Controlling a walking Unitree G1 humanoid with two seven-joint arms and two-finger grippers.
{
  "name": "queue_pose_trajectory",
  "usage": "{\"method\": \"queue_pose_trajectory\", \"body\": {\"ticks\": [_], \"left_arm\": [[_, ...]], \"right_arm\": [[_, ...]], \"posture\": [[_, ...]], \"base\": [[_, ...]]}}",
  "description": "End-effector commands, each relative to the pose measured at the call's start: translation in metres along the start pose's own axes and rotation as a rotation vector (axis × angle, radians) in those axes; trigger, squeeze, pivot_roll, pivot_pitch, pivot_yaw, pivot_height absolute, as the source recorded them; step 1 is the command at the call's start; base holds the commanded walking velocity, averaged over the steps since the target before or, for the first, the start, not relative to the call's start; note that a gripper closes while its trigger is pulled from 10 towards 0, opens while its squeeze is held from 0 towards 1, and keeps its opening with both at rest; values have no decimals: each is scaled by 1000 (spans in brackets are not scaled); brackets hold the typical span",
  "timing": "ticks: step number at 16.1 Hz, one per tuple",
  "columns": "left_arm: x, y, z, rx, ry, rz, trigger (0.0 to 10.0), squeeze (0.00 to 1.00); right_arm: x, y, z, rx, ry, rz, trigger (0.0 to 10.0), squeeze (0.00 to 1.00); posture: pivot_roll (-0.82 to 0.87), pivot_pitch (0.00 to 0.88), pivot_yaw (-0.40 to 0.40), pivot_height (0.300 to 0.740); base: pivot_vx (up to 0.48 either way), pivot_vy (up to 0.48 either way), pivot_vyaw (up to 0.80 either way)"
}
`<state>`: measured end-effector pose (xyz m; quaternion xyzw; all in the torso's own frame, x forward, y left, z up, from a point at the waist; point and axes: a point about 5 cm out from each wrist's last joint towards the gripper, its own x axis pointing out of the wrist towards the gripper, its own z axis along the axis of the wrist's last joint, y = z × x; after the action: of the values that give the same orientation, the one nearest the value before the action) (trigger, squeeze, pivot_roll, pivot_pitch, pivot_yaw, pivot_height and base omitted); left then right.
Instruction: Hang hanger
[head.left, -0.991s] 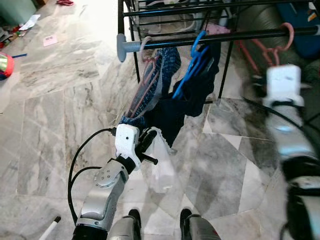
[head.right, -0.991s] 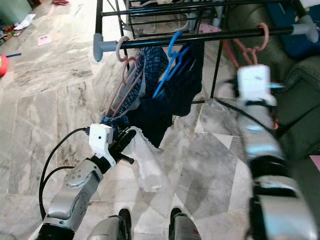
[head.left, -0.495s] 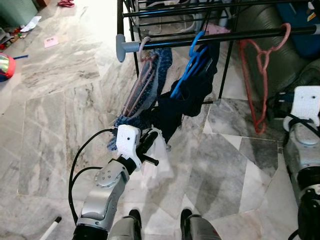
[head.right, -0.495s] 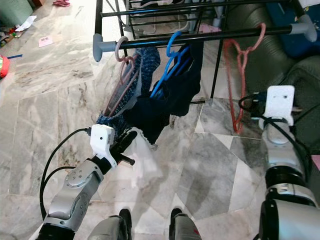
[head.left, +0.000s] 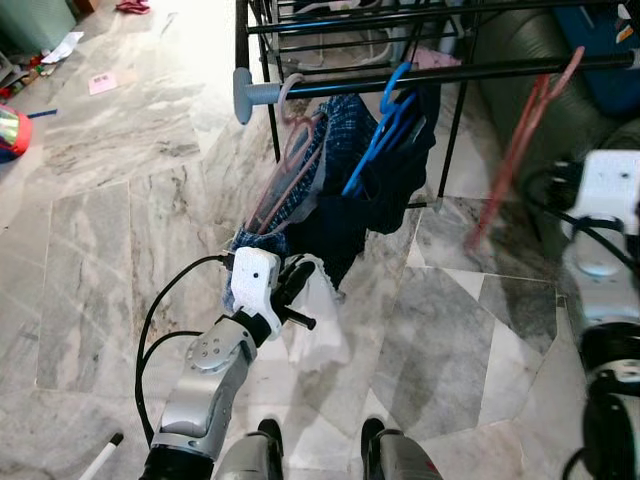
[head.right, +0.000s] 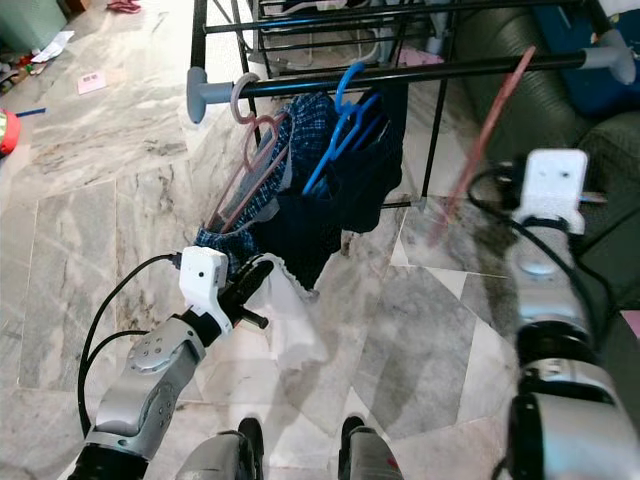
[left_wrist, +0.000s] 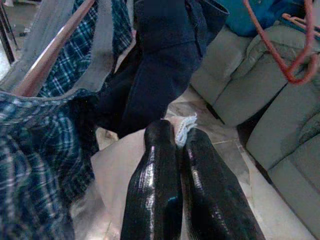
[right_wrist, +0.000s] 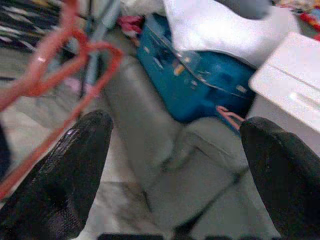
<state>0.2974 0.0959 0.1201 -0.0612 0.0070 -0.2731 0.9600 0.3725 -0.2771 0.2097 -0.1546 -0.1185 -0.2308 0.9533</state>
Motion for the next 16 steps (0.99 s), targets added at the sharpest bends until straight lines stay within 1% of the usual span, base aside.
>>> {"method": "queue_pose_trajectory", "body": {"ticks": [1, 2, 3, 4, 5, 6, 7, 9, 11, 12, 13, 14, 16], "left_arm": [[0, 0, -2, 3, 8, -1, 10000, 0], [0, 0, -2, 3, 11, -4, 10000, 0], [-1, 0, -3, 1, 19, -15, 10000, 0], [-1, 0, -4, 0, 22, -21, 10000, 0], [-3, -6, -5, -10, 40, -94, 10000, 0], [-4, -7, -5, -11, 44, -115, 10000, 0], [-5, -10, -6, -3, 54, -140, 10000, 0], [-5, -12, -7, 1, 61, -149, 10000, 0], [-5, -14, -9, 0, 67, -158, 10000, 0], [-6, -14, -9, 0, 71, -166, 10000, 0], [-6, -14, -9, -1, 73, -168, 10000, 0], [-6, -15, -9, -3, 78, -176, 10000, 0], [-7, -16, -10, -5, 84, -181, 10000, 0]], "right_arm": [[-1, 11, 9, 55, -40, 39, 10000, 0], [-3, 20, 13, 80, -62, 68, 10000, 0], [-5, 29, 15, 119, -61, 101, 10000, 0], [-5, 32, 15, 131, -57, 110, 10000, 0], [-10, 45, 16, 165, -60, 154, 10000, 0], [-11, 48, 17, 172, -62, 165, 10000, 0], [-13, 55, 15, 175, -40, 167, 10000, 0], [-13, 62, 12, 195, 5, 165, 10000, 0], [-11, 68, 7, 224, 98, 153, 10000, 0], [-10, 68, 1, 225, 164, 142, 10000, 0], [-10, 68, -1, 230, 182, 134, 10000, 0], [-10, 66, -6, 234, 226, 118, 10000, 0], [-10, 61, -11, 224, 245, 98, 10000, 0]], "posture": [[72, 296, 70, 740], [72, 295, 71, 740], [72, 294, 71, 740], [72, 294, 71, 740], [74, 293, 73, 740], [75, 294, 75, 740], [77, 296, 78, 740], [78, 297, 80, 740], [79, 301, 80, 740], [81, 300, 79, 740], [81, 301, 79, 740], [83, 301, 75, 740], [83, 302, 72, 740]], "base": [[0, 0, 0], [0, 0, 0], [0, 0, 0], [0, 0, 0], [0, 0, 0], [0, 0, 0], [0, 0, 0], [0, 0, 0], [0, 0, 0], [0, 0, 0], [0, 0, 0], [0, 0, 0], [0, 0, 0]]}}
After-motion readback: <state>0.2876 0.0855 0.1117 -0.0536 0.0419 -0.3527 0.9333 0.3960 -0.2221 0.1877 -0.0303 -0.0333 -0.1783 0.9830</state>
